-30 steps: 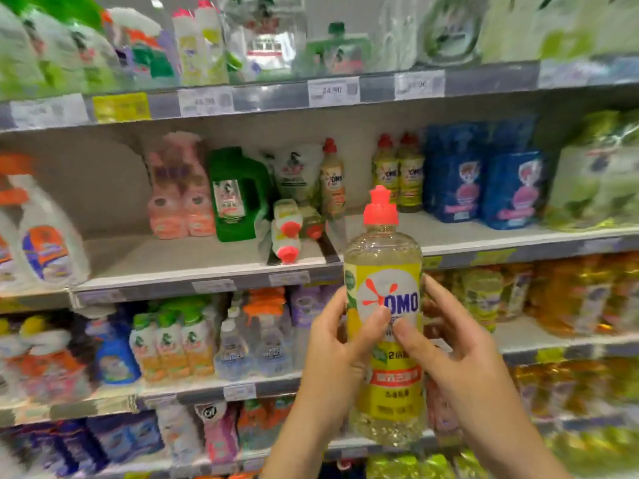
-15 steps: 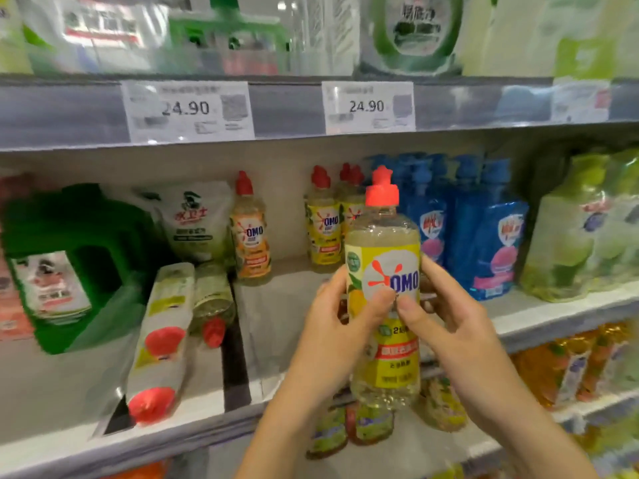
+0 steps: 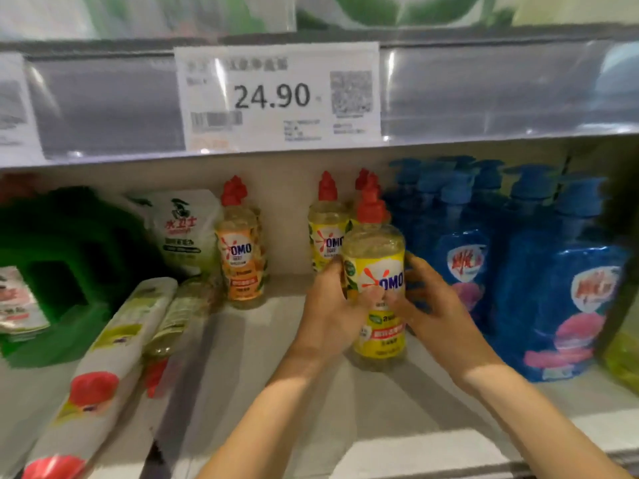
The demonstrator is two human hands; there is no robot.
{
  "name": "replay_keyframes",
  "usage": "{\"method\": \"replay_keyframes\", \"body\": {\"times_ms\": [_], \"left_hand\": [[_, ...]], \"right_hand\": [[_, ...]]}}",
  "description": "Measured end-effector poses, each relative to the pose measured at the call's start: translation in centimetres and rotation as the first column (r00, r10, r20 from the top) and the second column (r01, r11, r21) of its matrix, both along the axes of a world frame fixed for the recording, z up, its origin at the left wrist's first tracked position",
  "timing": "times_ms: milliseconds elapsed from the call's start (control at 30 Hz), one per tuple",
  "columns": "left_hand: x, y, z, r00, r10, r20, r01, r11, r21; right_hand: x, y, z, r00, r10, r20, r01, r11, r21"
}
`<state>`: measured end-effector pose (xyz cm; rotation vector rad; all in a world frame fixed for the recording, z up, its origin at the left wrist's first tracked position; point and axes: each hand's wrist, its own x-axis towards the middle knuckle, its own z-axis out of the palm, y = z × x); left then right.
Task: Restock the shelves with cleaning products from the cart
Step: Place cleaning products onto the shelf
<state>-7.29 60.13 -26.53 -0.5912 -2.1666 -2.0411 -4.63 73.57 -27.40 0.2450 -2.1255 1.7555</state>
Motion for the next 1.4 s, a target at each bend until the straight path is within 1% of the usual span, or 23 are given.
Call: {"method": "replay_keyframes", "body": {"times_ms": [167, 233, 300, 400, 467, 533, 633, 800, 967, 1133, 1233, 1333, 1400], "left_hand": [[-2.5, 1.1, -0.7, 0.997, 0.07, 0.014, -0.07, 0.997, -0.042], [-3.4, 1.2, -0.8, 0.998, 0.067, 0.021, -0.065, 0.995, -0.075], [-4.3, 1.2, -0.8, 0.999, 0.043, 0.026, -0.039, 0.992, -0.123], [-5.6, 1.7, -0.6, 0.999, 0.032, 0.021, -0.028, 0.982, -0.186], [-6.3, 2.2, -0.6, 0.998, 0.055, 0.018, -0.05, 0.978, -0.202], [-6.9, 2.7, -0.7, 0.997, 0.08, -0.005, -0.079, 0.974, -0.211], [-7.6, 3.1, -0.9, 0.994, 0.097, -0.058, -0.107, 0.972, -0.208], [-8.7, 3.4, -1.1, 0.993, 0.101, -0.066, -0.112, 0.971, -0.213], [-9.4, 4.1, -1.8, 0.978, 0.173, -0.117, -0.194, 0.959, -0.205], [-9.2, 4.2, -2.1, 0.98, 0.195, -0.046, -0.199, 0.971, -0.132], [-8.9, 3.9, -1.7, 0.98, 0.201, 0.0, -0.199, 0.966, -0.166], [-7.7, 3.2, -1.1, 0.962, 0.272, -0.03, -0.271, 0.932, -0.24], [-6.4, 2.6, -0.6, 0.963, 0.271, 0.008, -0.262, 0.938, -0.227]], "right_hand": [[-2.2, 0.4, -0.5, 1.0, 0.005, 0.006, -0.006, 0.998, 0.06], [-2.9, 0.4, -0.7, 1.0, -0.015, 0.013, 0.014, 0.992, 0.124], [-3.6, 0.2, -1.0, 0.997, -0.074, 0.023, 0.067, 0.973, 0.22], [-4.6, -0.3, -1.1, 0.975, -0.221, 0.003, 0.198, 0.879, 0.434], [-5.1, -0.8, -1.1, 0.96, -0.279, 0.034, 0.212, 0.798, 0.564], [-5.4, -1.2, -1.0, 0.942, -0.324, 0.091, 0.192, 0.739, 0.646], [-5.4, -1.8, -1.3, 0.934, -0.318, 0.162, 0.152, 0.765, 0.626], [-5.2, -2.2, -2.1, 0.947, -0.273, 0.168, 0.116, 0.78, 0.615], [-5.1, -2.2, -2.6, 0.95, -0.278, 0.141, 0.134, 0.773, 0.62], [-4.4, -1.6, -2.7, 0.97, -0.213, 0.119, 0.116, 0.831, 0.544], [-4.5, -1.4, -2.5, 0.966, -0.212, 0.149, 0.102, 0.839, 0.534], [-4.4, -1.4, -2.0, 0.961, -0.208, 0.181, 0.111, 0.892, 0.437], [-3.8, -1.5, -1.5, 0.961, -0.203, 0.187, 0.118, 0.913, 0.39]]}}
